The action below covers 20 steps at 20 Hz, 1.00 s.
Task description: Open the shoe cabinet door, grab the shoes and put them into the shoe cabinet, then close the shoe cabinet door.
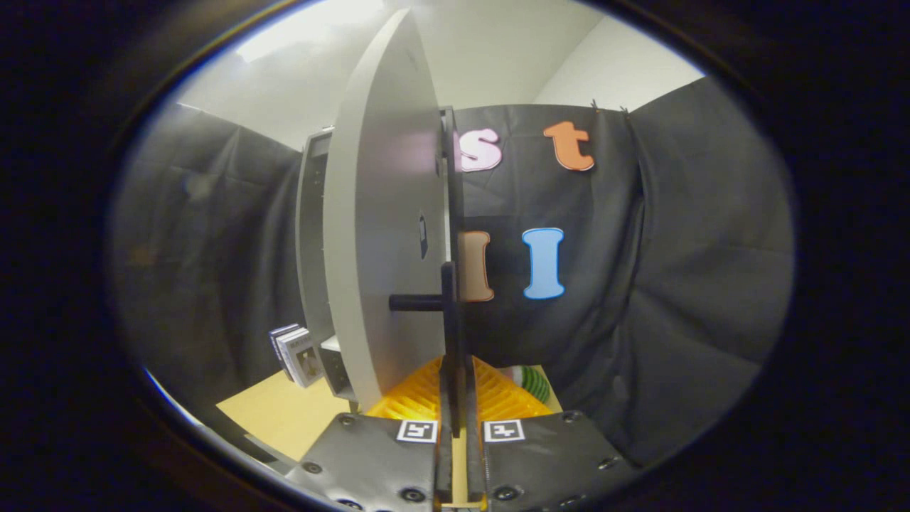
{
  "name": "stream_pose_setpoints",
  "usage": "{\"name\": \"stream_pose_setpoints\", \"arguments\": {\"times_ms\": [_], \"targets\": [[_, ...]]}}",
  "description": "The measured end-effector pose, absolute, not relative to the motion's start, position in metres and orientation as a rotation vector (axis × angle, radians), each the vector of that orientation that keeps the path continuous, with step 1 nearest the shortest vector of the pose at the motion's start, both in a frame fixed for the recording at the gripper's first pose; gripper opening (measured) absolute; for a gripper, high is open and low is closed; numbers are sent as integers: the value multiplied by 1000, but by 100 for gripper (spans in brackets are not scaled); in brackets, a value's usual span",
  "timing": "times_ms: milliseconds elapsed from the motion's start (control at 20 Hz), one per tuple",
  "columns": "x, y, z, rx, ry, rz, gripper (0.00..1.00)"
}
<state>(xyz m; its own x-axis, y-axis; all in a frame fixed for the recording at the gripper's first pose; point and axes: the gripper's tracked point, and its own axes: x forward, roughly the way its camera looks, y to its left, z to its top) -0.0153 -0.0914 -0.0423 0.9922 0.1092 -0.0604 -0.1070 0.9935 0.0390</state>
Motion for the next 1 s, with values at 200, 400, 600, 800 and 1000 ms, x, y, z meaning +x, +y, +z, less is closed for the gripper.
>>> {"name": "stream_pose_setpoints", "arguments": {"times_ms": [200, 400, 600, 800, 1000], "targets": [[-18, -96, -37, 23, 31, 69, 9], [-21, -96, -36, 33, 19, 14, 9], [-23, -80, -39, 55, 21, 10, 13], [-24, -58, -41, 82, 20, 23, 17], [-29, -39, -69, 61, 107, 36, 46]]}}
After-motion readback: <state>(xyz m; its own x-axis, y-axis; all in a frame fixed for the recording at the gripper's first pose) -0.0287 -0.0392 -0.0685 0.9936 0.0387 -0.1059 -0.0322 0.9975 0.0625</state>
